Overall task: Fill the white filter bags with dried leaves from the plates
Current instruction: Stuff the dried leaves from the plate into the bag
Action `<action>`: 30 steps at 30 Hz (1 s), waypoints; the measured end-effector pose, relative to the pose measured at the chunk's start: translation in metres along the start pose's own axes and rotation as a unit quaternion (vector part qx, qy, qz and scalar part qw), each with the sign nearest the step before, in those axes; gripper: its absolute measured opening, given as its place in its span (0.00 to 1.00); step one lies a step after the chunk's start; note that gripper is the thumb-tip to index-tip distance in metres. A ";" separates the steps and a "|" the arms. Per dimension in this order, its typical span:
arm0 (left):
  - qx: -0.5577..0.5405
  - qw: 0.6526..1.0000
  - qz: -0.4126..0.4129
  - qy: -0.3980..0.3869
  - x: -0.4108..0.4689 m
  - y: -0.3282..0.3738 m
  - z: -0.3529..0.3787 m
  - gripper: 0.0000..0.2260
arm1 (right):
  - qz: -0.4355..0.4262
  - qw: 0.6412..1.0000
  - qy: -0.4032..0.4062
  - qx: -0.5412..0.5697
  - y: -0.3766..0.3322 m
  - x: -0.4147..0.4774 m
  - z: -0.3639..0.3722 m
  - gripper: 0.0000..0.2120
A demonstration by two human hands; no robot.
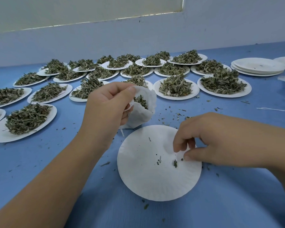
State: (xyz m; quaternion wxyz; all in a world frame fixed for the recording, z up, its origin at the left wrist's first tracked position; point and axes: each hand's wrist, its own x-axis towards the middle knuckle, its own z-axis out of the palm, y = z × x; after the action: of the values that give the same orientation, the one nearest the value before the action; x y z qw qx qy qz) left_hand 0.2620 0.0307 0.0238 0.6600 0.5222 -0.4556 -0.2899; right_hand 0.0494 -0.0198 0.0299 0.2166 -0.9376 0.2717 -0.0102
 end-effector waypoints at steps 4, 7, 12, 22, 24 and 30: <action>0.002 1.000 0.000 -0.003 0.000 0.000 0.000 0.10 | 0.012 1.000 -0.004 -0.018 -0.003 0.002 0.006 0.07; 0.009 1.000 0.003 -0.004 0.000 0.000 0.000 0.07 | 0.011 0.999 0.000 -0.037 -0.007 0.006 0.014 0.08; 0.009 1.000 -0.001 0.003 0.000 0.001 -0.001 0.08 | 0.007 0.999 0.029 -0.022 -0.007 0.006 0.009 0.08; 0.013 1.000 -0.001 -0.006 -0.002 0.002 0.000 0.08 | 0.020 0.999 0.012 -0.023 -0.002 0.009 0.010 0.04; 0.015 1.000 0.000 -0.004 -0.002 0.002 -0.001 0.07 | 0.012 0.999 0.025 -0.030 -0.003 0.011 0.014 0.03; 0.015 1.000 -0.001 0.002 -0.002 0.003 -0.001 0.07 | -0.002 0.999 0.029 -0.014 -0.001 0.009 0.012 0.01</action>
State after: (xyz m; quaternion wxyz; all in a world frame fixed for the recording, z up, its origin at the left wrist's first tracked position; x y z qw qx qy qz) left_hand 0.2617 0.0335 0.0265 0.6532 0.5328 -0.4578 -0.2825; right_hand 0.0595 -0.0188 0.0187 0.1954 -0.9404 0.2763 -0.0345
